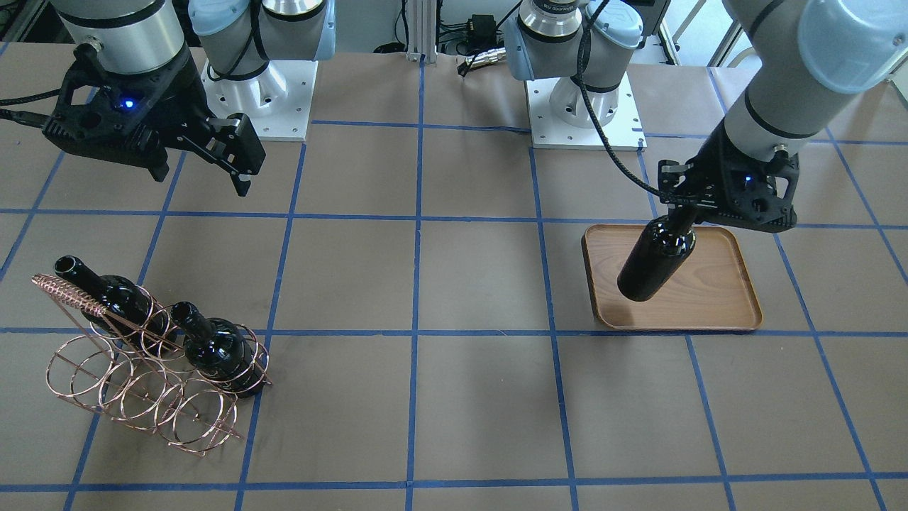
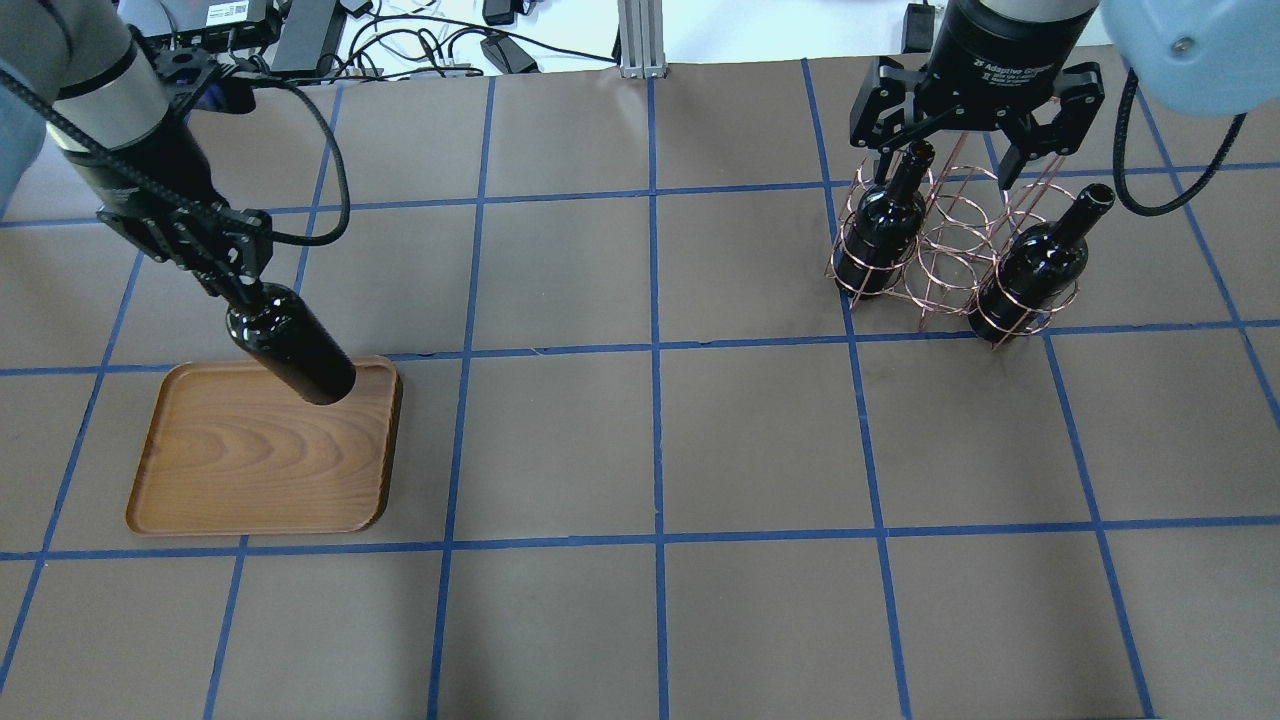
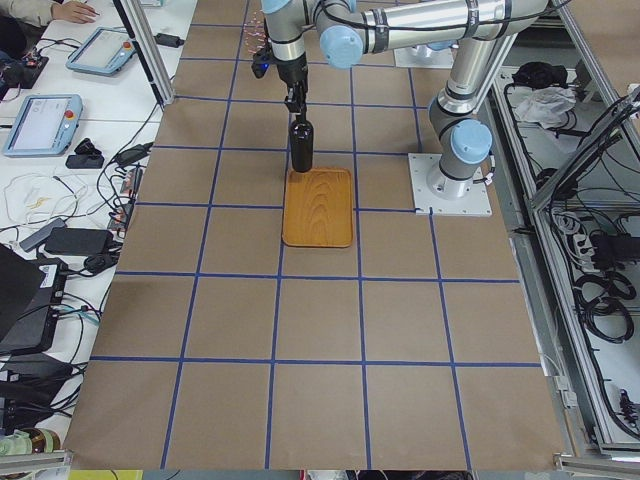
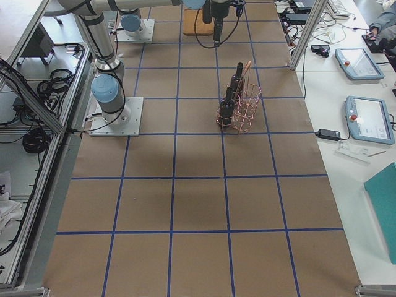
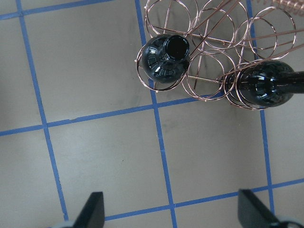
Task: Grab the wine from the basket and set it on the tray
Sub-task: 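Tilt and lower the bottle onto the tray, laying it down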
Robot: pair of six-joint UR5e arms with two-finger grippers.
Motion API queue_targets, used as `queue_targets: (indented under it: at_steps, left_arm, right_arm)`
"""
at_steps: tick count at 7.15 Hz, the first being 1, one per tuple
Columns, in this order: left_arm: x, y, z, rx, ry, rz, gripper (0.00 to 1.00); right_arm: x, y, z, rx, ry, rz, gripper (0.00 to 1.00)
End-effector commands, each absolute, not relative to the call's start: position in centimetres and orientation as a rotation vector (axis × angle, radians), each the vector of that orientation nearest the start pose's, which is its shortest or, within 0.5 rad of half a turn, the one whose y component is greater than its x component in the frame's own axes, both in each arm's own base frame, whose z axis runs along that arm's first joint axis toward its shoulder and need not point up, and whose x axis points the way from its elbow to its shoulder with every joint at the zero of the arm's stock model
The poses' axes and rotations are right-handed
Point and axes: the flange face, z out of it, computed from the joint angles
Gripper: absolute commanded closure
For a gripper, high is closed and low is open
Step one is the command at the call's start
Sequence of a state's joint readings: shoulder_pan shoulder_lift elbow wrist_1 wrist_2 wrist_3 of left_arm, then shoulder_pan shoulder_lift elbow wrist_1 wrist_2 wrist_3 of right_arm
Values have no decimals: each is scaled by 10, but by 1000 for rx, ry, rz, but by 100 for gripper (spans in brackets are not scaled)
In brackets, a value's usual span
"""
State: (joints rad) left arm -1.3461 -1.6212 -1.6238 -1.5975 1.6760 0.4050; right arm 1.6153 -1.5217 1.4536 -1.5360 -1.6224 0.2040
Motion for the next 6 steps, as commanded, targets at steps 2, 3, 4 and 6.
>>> queue_targets:
  at_steps: [2, 3, 4, 6]
  left_arm:
    - [58, -499, 412, 211, 3081, 271, 100]
    - [70, -497, 406, 196, 3090, 289, 100]
    - [81, -499, 402, 226, 3088, 280, 100]
    - [84, -500, 397, 225, 3093, 290, 100]
  right_arm:
    - [151, -509, 517, 255, 3177, -61, 0]
    - [151, -509, 517, 255, 3177, -63, 0]
    - [151, -509, 517, 255, 3177, -63, 0]
    - [151, -509, 517, 255, 3177, -63, 0]
